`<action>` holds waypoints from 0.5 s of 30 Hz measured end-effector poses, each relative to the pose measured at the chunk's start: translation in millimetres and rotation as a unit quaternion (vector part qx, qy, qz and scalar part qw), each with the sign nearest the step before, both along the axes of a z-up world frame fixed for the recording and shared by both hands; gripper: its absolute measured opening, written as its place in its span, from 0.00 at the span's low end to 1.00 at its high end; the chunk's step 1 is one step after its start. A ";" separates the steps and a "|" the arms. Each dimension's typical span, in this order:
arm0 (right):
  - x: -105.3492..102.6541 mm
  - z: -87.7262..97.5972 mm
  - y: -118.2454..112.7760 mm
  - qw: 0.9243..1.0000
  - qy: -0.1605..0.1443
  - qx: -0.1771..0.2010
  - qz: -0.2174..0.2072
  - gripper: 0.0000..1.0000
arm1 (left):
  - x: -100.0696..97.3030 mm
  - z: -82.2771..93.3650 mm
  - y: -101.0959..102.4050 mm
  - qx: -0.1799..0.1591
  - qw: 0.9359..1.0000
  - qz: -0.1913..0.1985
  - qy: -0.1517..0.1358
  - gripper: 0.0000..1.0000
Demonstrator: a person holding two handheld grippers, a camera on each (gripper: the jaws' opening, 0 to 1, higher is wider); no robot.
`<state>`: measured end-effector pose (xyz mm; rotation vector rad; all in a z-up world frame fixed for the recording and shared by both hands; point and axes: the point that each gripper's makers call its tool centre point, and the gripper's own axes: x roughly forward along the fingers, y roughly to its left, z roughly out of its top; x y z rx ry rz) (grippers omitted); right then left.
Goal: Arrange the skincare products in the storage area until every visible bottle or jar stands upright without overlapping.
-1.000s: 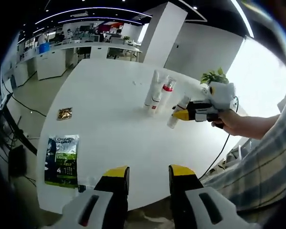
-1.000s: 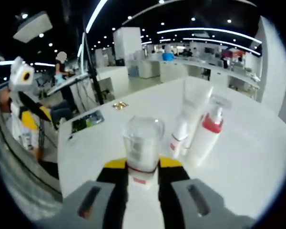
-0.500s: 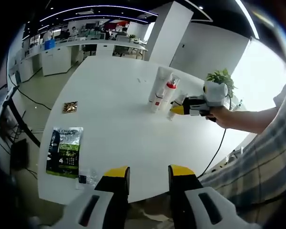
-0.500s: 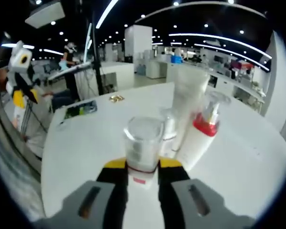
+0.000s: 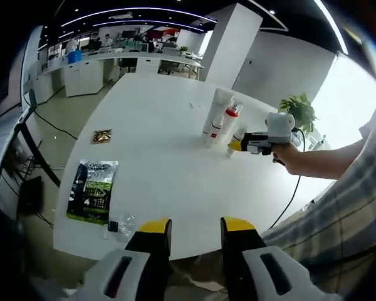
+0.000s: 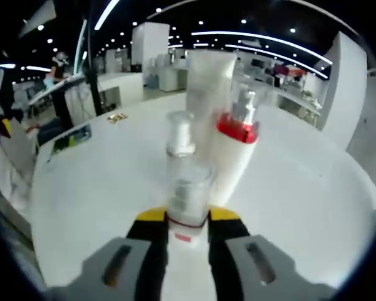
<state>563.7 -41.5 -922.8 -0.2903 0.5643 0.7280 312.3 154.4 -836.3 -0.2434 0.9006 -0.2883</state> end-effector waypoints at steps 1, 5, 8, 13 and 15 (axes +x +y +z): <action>0.3 0.7 0.0 1.000 -0.013 -0.011 0.002 0.21 | 0.1 0.7 1.7 0.001 1.000 0.004 -0.002 0.32; 4.6 1.1 0.1 0.999 -0.032 0.001 -0.019 0.21 | -0.6 3.0 8.7 0.005 1.000 0.020 -0.008 0.32; 6.9 0.0 -0.4 0.999 -0.030 0.017 -0.033 0.21 | -4.1 4.0 11.6 0.002 0.999 0.031 -0.010 0.32; 6.5 0.5 -2.1 0.998 -0.030 0.029 -0.042 0.22 | -9.3 3.7 17.4 0.006 0.999 0.042 -0.013 0.31; 6.6 0.1 -2.3 0.998 -0.030 0.031 -0.046 0.22 | -10.7 4.3 19.3 0.005 0.999 0.047 -0.014 0.31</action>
